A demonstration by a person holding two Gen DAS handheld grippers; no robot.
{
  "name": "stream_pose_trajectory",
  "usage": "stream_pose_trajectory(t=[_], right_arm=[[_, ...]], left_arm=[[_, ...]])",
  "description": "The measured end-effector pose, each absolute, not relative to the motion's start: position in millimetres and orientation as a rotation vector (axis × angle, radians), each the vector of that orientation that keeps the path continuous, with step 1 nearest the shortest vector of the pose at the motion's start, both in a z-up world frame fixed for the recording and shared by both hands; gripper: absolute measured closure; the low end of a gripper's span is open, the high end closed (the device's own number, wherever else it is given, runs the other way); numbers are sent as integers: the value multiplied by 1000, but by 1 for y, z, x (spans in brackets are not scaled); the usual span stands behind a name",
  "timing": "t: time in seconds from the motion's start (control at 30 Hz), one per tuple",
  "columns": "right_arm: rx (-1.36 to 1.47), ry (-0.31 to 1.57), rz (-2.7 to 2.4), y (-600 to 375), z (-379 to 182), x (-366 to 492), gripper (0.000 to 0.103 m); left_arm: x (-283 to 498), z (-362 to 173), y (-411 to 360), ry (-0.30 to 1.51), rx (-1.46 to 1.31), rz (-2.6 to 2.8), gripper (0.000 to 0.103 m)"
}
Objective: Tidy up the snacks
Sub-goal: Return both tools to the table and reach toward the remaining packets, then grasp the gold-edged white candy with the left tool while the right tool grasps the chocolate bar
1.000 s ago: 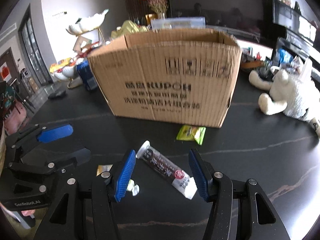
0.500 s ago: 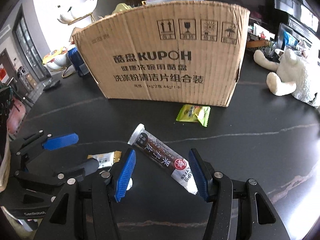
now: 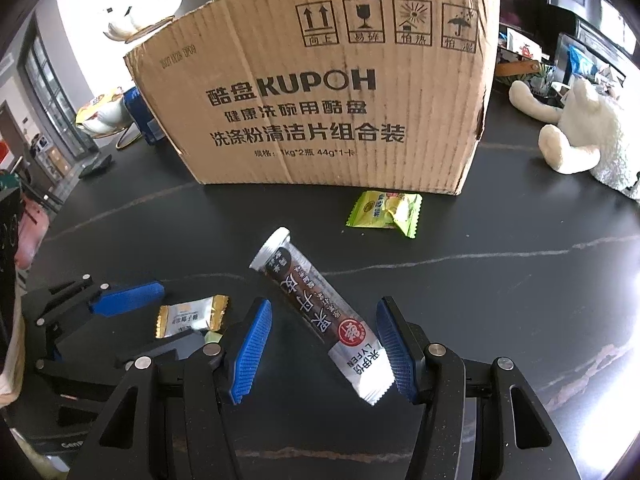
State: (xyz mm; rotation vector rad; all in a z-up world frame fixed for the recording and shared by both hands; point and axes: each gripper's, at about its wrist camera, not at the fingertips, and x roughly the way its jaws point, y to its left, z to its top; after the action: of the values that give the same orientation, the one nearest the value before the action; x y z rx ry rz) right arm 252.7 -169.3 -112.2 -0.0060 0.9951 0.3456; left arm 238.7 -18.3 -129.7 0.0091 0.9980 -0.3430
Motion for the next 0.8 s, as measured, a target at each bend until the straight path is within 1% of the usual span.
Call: stream_pose_trajectory(t=[0.03,0.1,0.2,0.27,0.33,0.37,0.4,0.43,0.53,0.57,0.6,0.63,0.7,0.8], right_arm=[[-8,995,348,-168,-112,252,47],[-12,995,353,-167,-113,252,47],[-18,997,365,-163,-114,250,47],[-22,997,371,-161,-115,249,47],[-28,994,370,-159,-116,249,48],[-31,993,369,-159,-116,249,49],[-36,992,368,-158,-117,249,52],[-39,993,368,-157,-117,249,53],[-46,988,370,-157,-118,249,54],[-48,984,370,-156,-118,249,57],[-50,981,372,-156,-118,248,63],[-53,980,372,-155,-119,248,66],[-56,978,372,-155,-119,248,78],[-52,974,375,-156,-119,248,81]], left_arm=[[239,-130,-18,994,6,-338,56],[240,-130,-18,988,11,-335,58],[241,-130,-17,984,1,-337,59],[242,-131,-17,979,-4,-338,62],[242,-131,-16,976,-12,-339,71],[243,-131,-15,976,-18,-342,74],[243,-131,-15,978,-26,-343,80],[243,-131,-14,980,-33,-344,83],[245,-131,-11,989,-61,-353,83],[245,-131,-10,990,-67,-353,83],[245,-131,-10,991,-71,-353,83],[245,-131,-9,991,-71,-350,83],[245,-131,-9,989,-71,-346,83],[244,-130,-8,983,-76,-341,83]])
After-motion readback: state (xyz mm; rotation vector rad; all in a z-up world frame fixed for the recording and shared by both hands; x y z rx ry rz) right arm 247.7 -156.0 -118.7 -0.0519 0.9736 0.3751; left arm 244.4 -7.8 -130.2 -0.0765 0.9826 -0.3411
